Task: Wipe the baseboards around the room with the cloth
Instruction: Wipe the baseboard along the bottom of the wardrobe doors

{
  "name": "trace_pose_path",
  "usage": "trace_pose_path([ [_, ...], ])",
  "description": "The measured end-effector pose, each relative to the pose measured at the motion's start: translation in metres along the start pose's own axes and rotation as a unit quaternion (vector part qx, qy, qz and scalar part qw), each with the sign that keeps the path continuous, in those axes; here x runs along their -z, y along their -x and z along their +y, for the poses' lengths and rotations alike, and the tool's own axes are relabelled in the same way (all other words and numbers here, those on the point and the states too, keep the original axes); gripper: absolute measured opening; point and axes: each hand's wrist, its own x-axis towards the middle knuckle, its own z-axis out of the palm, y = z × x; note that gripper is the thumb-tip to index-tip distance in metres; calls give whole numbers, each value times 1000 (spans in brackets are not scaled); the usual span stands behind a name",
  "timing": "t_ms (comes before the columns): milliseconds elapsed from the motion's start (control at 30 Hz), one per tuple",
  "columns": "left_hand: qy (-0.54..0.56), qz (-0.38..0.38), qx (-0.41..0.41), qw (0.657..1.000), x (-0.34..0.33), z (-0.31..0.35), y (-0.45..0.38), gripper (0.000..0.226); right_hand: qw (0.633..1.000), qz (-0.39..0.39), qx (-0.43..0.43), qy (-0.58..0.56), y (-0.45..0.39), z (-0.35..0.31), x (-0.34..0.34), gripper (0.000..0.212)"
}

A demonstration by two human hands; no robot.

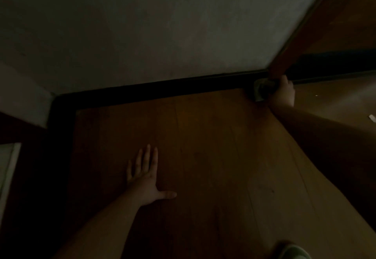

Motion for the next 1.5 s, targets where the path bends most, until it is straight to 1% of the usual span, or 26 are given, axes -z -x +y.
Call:
trace_pose_path([
  [100, 3, 3, -1, 1000, 1, -1, -1, 150, 997, -60, 52, -20, 37, -19, -2, 42],
  [200, 12, 11, -9, 1000, 0, -1, 0, 150, 985, -127, 106, -52, 91, -40, 4, 45],
  [300, 19, 19, -12, 1000, 0, -2, 2, 150, 971, -190, 111, -88, 152, -58, 29, 42],
  [400, 15, 16, -5, 1000, 4, -13, -5, 149, 951, -257, 154, -75, 197, -75, 59, 41],
  [467, 11, 19, -9, 1000, 3, -11, -3, 148, 943, -270, 178, -74, 213, -78, 93, 42],
  [567, 11, 41, -10, 999, 4, -7, 4, 147, 943, -271, 174, -82, 231, -74, 140, 49],
  [633, 5, 73, -1, 997, -3, -3, 9, 140, 944, -261, 167, -112, 239, -69, 157, 53],
  [667, 3, 75, 2, 997, -4, 1, 13, 133, 944, -260, 160, -126, 245, -67, 159, 52],
  [767, -8, 85, 2, 996, -36, 14, 21, 105, 944, -255, 153, -141, 260, -56, 140, 47],
  [833, -19, 82, -10, 996, -53, 19, 29, 99, 944, -259, 159, -132, 269, -51, 116, 46],
  [867, -33, 77, -22, 996, -60, 18, 33, 101, 942, -266, 158, -130, 274, -48, 101, 46],
  [933, -63, 55, -48, 995, -74, 10, 44, 113, 935, -290, 148, -139, 282, -44, 71, 44],
  [1000, -85, 42, -63, 994, -85, 1, 55, 123, 923, -325, 167, -123, 289, -44, 47, 44],
  [1033, -95, 35, -73, 992, -89, -2, 61, 124, 917, -340, 177, -107, 292, -43, 40, 45],
  [1067, -100, 32, -80, 991, -91, -3, 65, 120, 911, -357, 182, -97, 293, -42, 33, 46],
  [1133, -81, 42, -86, 992, -91, -7, 71, 106, 900, -386, 181, -95, 293, -44, 23, 46],
  [1233, -41, 99, -92, 990, -91, -16, 84, 85, 898, -394, 169, -96, 295, -57, 6, 45],
  [1300, 10, 127, -82, 988, -99, -21, 101, 76, 891, -404, 181, -100, 305, -68, -8, 45],
  [1367, 70, 149, -52, 985, -113, -22, 119, 72, 888, -402, 188, -121, 318, -76, -20, 47],
  [1433, 107, 140, -6, 984, -130, -19, 136, 72, 892, -394, 177, -131, 333, -74, -30, 48],
  [1500, 105, 115, 39, 987, -154, -17, 153, 75, 894, -389, 174, -140, 350, -67, -39, 50],
])
